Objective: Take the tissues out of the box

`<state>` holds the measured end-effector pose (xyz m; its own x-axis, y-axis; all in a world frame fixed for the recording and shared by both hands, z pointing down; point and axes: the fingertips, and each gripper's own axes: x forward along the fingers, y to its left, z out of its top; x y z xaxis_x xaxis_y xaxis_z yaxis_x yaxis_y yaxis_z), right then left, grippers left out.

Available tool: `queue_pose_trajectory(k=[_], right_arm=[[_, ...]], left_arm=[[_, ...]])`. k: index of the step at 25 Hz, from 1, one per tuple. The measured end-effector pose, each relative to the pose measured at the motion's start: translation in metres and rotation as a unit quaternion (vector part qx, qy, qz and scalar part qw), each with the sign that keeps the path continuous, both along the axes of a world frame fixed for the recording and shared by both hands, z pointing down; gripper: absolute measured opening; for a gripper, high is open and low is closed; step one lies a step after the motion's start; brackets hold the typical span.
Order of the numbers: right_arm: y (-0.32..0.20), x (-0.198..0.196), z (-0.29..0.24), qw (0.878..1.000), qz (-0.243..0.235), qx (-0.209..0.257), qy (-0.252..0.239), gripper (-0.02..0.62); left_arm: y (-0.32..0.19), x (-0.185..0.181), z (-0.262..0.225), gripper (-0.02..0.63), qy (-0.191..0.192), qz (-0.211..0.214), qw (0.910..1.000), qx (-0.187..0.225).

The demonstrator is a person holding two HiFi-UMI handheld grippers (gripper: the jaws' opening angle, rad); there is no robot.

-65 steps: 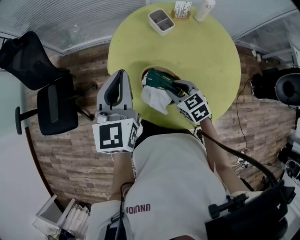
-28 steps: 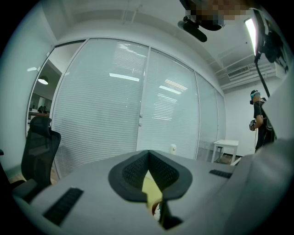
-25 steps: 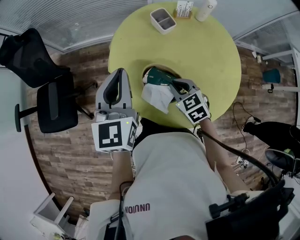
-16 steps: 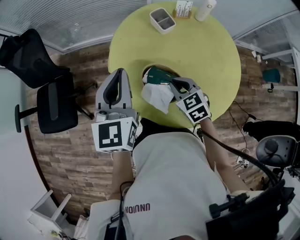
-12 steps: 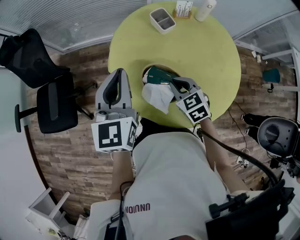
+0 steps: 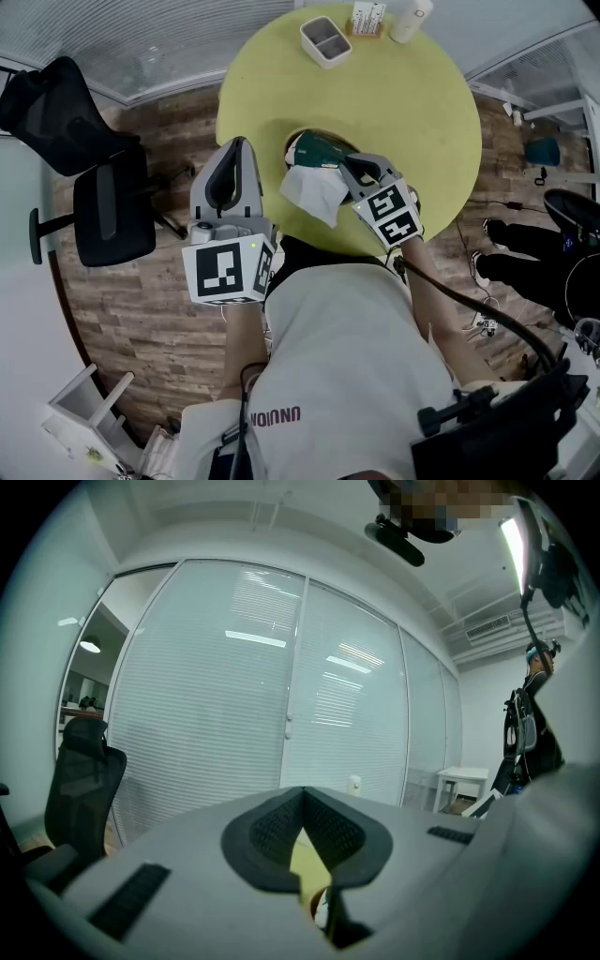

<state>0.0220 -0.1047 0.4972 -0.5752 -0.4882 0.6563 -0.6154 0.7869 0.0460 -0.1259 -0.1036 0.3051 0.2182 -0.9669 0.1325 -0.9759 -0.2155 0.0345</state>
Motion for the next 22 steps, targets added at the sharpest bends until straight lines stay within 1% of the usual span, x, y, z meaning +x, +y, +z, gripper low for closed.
queue_pose_trajectory(k=[22], right_arm=[[-0.004, 0.002, -0.014, 1.000, 0.001, 0.016, -0.010, 0.035]], left_arm=[[0.002, 0.002, -0.001, 0.012, 0.002, -0.002, 1.0000, 0.004]])
